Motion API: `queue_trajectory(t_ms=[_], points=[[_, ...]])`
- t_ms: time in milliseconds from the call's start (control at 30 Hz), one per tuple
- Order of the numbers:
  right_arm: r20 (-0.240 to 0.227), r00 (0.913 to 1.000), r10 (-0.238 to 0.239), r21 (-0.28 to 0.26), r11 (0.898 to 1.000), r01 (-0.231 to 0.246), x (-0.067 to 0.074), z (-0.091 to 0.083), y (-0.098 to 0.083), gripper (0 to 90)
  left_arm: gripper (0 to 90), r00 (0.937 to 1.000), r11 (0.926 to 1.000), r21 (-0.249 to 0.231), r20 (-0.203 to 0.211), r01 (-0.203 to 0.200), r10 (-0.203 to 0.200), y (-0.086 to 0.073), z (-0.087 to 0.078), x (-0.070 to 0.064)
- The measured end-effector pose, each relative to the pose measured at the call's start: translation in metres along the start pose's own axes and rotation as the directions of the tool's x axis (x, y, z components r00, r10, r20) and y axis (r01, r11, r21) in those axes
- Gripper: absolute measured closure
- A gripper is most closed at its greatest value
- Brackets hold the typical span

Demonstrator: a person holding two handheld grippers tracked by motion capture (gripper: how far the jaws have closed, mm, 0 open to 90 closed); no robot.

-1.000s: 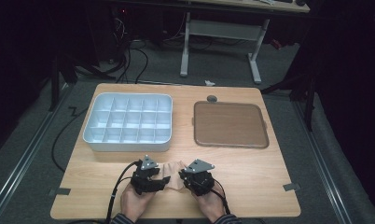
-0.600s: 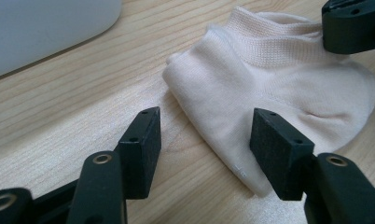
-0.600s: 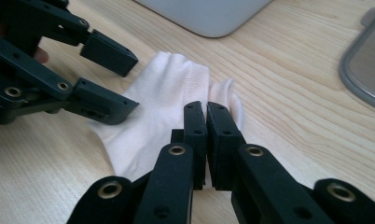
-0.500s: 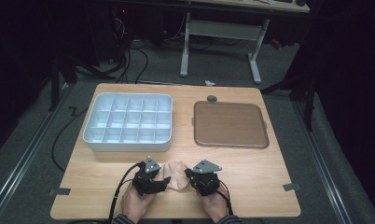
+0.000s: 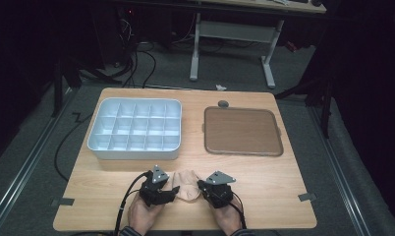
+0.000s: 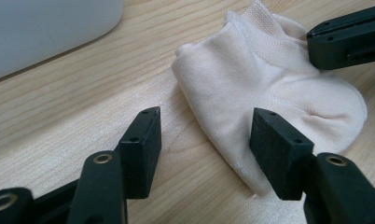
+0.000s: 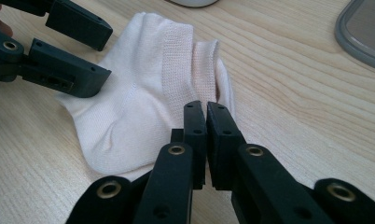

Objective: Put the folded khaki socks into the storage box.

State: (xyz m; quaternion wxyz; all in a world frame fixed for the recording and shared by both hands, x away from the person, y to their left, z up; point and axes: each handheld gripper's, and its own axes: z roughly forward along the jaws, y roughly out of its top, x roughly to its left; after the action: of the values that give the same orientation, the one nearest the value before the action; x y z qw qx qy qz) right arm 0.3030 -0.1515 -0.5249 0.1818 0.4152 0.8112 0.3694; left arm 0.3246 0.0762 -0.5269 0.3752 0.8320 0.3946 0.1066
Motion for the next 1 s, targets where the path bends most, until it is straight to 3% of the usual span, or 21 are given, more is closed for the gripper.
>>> queue_trajectory(t_ms=[200,400,433,467,500,533,733,1000], points=[[-0.012,0.9999,0.005,0.009,1.000,-0.005,-0.001,0.001,0.003,85.1,44.0,0.9998,0.9999,0.001,0.011,0.014,-0.014,0.000,0.000,0.002],[-0.027,0.9994,0.021,-0.011,1.000,-0.021,0.003,-0.003,0.008,76.8,43.4,0.9966,0.9979,0.012,0.052,0.063,-0.063,0.004,-0.003,0.008],[-0.026,0.9995,0.017,-0.020,1.000,-0.017,0.004,-0.005,0.009,76.6,43.4,0.9911,0.9930,-0.019,0.066,0.117,-0.116,0.004,-0.003,0.005],[-0.026,0.9995,0.017,-0.020,1.000,-0.017,0.004,-0.005,0.009,76.6,43.3,0.9911,0.9930,-0.019,0.066,0.117,-0.116,0.004,-0.003,0.005],[-0.033,0.9994,0.013,-0.044,0.999,-0.014,0.005,-0.010,0.013,76.6,43.2,0.9788,0.9822,-0.035,0.097,0.185,-0.180,0.005,-0.005,0.006],[-0.037,0.9992,0.013,-0.047,0.999,-0.015,0.006,-0.011,0.015,76.9,43.0,0.9837,0.9872,-0.025,0.091,0.158,-0.155,0.006,-0.007,0.011],[-0.076,0.9970,-0.015,-0.051,0.999,0.011,0.015,-0.011,0.024,82.0,43.5,0.9875,0.9903,-0.017,0.080,0.138,-0.136,0.013,-0.011,0.021],[-0.097,0.9949,-0.026,-0.018,1.000,0.024,0.025,0.002,0.022,84.1,46.5,0.9779,0.9832,-0.006,0.105,0.182,-0.181,0.019,-0.001,0.028]])
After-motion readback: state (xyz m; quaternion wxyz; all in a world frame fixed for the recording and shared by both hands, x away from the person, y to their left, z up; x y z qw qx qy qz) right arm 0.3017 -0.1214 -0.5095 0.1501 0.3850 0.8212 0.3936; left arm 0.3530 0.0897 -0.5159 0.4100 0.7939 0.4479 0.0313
